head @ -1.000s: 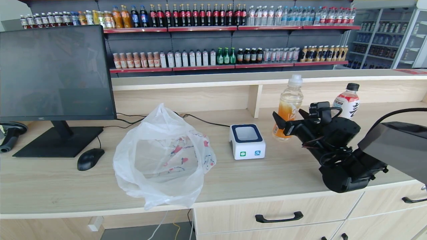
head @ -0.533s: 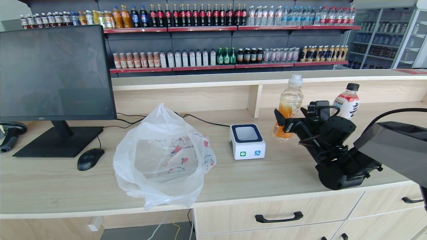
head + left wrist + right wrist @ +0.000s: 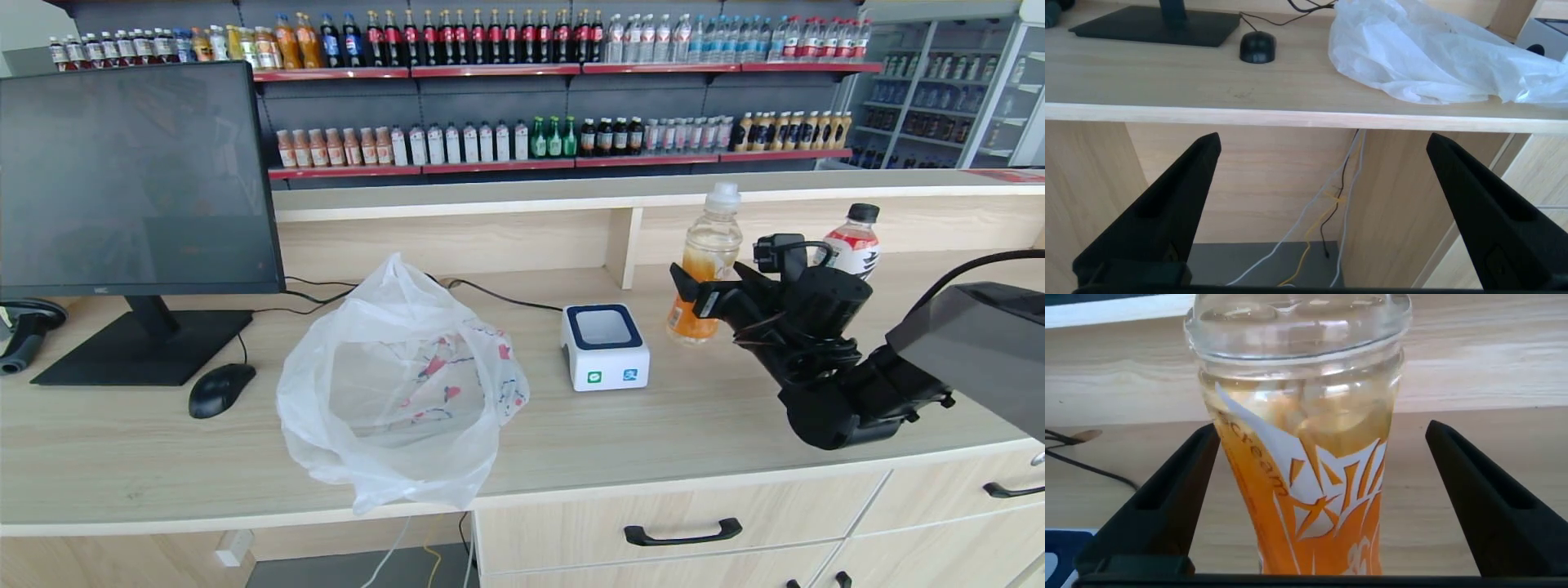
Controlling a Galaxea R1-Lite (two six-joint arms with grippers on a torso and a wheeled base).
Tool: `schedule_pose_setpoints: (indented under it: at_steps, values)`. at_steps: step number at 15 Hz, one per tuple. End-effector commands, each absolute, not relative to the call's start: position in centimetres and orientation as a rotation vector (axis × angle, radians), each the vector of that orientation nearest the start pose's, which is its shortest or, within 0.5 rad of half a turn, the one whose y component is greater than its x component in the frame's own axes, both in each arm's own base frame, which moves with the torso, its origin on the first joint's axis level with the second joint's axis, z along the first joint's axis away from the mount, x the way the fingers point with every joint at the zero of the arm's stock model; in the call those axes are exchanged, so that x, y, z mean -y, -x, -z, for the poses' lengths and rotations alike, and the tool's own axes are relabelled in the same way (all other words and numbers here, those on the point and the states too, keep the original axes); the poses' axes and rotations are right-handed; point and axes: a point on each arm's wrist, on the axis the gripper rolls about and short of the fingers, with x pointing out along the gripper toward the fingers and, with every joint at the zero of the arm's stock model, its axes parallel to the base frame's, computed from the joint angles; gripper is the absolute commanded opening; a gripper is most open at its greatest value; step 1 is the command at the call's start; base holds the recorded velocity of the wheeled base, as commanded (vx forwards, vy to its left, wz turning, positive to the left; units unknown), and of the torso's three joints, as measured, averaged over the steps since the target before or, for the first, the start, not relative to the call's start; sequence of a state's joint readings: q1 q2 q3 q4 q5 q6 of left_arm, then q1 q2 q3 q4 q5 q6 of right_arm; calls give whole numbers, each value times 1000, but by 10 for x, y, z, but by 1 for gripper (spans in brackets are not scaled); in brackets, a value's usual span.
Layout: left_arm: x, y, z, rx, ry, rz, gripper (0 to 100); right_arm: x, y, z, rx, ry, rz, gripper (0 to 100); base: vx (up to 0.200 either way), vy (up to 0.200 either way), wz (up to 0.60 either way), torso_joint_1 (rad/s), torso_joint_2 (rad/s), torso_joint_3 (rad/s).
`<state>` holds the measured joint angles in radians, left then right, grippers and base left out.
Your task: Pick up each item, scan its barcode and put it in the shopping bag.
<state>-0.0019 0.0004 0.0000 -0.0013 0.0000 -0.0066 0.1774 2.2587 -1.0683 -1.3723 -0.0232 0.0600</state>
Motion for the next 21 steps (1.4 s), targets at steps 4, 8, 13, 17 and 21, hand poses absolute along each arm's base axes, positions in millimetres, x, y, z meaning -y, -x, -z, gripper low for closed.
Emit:
schedule_pose_setpoints:
  at_steps: [4,8,13,17,21]
  values:
    - [0,23,-76,2,6,2,100,-75,-423,-137,125,-116,-161,100,0,0,0,0,0,0]
    - [0,23,-76,2,8,2,100,-75,-429,-130,95,-125,-159,100,0,0,0,0,0,0]
    - [0,23,-76,2,8,2,100,-79,-440,-129,119,-126,-165,100,0,0,0,0,0,0]
    - [0,23,-76,2,6,2,100,-80,-447,-125,124,-126,-165,100,0,0,0,0,0,0]
    - [0,23,-76,2,6,2,100,-79,-448,-125,129,-127,-164,100,0,0,0,0,0,0]
